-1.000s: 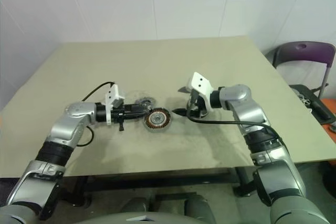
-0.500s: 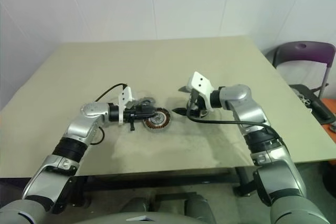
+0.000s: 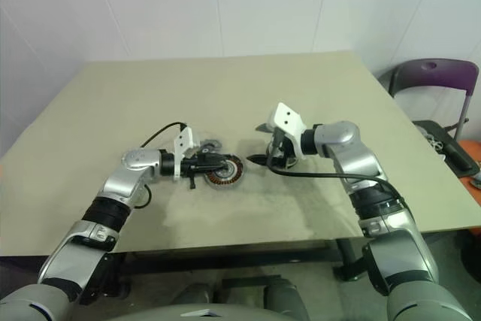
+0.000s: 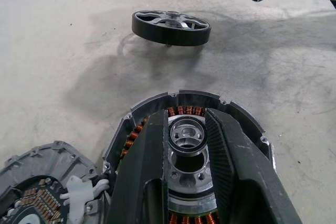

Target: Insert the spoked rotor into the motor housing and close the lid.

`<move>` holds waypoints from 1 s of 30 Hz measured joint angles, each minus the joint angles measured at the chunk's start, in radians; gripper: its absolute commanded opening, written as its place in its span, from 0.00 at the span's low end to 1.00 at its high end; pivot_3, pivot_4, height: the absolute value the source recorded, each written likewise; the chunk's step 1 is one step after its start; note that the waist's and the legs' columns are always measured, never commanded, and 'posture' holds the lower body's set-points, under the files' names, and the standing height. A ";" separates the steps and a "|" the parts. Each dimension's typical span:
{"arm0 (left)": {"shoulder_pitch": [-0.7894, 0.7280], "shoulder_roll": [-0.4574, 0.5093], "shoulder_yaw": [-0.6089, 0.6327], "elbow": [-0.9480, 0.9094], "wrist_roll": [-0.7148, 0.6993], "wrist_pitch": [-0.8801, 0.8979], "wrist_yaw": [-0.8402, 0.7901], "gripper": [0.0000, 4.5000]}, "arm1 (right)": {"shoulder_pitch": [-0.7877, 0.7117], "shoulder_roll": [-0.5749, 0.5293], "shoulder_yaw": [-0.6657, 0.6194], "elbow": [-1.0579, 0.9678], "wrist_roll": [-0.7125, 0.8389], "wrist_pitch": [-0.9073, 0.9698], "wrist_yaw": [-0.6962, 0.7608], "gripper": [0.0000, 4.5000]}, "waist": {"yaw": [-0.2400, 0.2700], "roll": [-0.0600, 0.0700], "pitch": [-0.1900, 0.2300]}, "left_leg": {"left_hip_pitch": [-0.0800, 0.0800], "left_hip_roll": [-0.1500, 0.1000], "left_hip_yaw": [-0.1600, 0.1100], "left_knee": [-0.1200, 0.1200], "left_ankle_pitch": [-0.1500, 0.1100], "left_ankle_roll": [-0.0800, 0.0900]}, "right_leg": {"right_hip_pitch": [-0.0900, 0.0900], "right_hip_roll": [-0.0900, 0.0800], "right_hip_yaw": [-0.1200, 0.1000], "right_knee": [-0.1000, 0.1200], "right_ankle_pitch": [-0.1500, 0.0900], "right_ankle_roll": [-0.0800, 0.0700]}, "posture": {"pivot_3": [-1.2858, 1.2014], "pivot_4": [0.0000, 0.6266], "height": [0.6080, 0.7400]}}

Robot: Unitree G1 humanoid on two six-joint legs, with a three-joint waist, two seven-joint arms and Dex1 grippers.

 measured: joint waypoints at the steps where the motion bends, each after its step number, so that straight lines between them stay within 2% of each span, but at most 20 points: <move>1: -0.003 -0.003 -0.001 0.004 0.002 0.000 -0.001 0.15 | 0.000 0.000 0.000 0.000 0.000 0.000 0.000 1.00 | 0.000 0.000 0.000 | 0.000 0.000 0.000 0.000 0.000 0.000 | 0.000 0.000 0.000 0.000 0.000 0.000 | 0.52 0.00 1.00; 30: -0.009 -0.024 -0.002 0.030 0.038 -0.004 0.003 0.15 | 0.001 0.000 0.000 -0.008 0.007 0.002 -0.007 1.00 | 0.000 0.000 0.000 | 0.000 0.000 0.000 0.000 0.000 0.000 | 0.000 0.000 0.000 0.000 0.000 0.000 | 0.52 0.00 1.00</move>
